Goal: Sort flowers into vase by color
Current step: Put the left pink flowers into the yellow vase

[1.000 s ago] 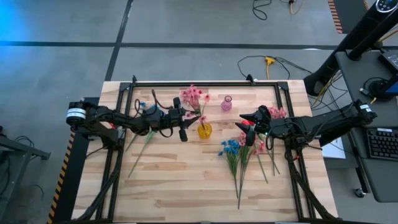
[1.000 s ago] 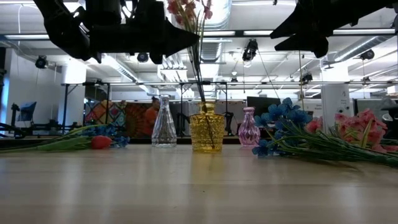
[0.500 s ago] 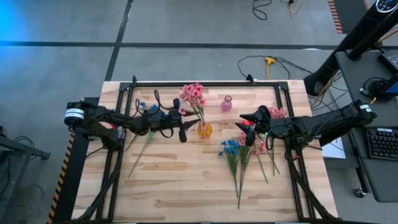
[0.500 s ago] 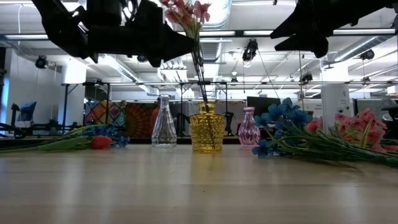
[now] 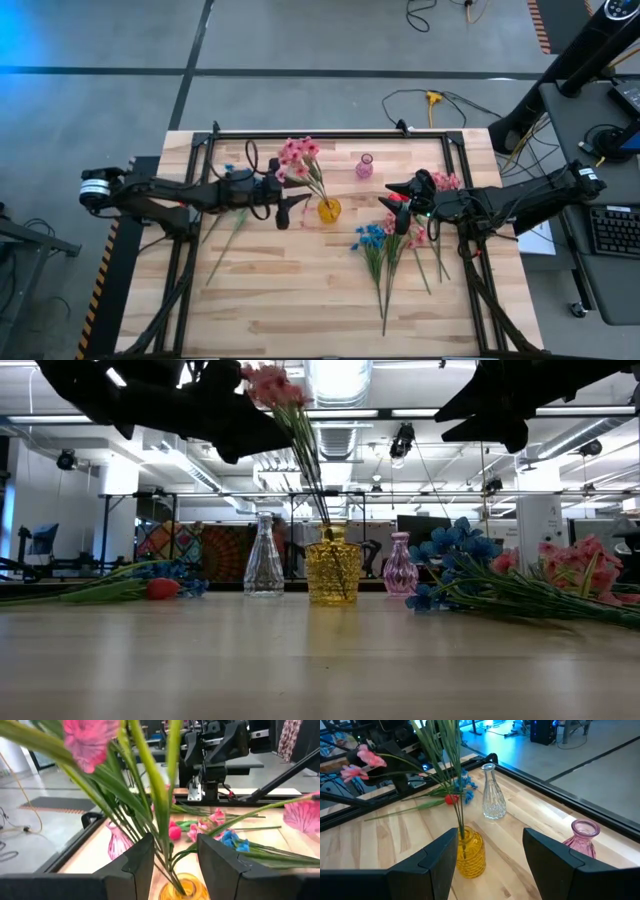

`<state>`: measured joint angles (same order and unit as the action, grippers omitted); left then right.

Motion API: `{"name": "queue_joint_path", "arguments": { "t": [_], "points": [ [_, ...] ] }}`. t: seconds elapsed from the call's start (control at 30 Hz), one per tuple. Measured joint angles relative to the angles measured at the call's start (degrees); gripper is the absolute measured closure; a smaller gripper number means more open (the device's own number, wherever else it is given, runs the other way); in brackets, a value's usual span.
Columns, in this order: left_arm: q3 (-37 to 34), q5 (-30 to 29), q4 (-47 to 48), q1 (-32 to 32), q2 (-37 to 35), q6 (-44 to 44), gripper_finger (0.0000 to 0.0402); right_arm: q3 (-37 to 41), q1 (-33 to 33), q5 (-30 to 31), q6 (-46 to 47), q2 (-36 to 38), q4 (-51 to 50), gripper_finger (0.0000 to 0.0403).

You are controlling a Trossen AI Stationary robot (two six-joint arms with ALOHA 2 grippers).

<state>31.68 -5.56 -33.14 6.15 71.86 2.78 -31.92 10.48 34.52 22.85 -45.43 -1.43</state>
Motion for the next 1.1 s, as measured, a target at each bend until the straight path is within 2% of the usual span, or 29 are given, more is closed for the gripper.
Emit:
{"name": "queue_joint_path", "arguments": {
  "t": [0.73, 1.1],
  "points": [
    [0.1, -0.1, 13.1, 0.0, -3.7, -4.3, 0.0269, 0.0, 0.0, 0.0, 0.6, 0.0, 0.0, 0.0188],
    [0.5, -1.5, 23.9, 0.0, -12.7, -6.3, 0.0269, 0.0, 0.0, 0.0, 0.6, 0.0, 0.0, 0.0188]
  ]
}}
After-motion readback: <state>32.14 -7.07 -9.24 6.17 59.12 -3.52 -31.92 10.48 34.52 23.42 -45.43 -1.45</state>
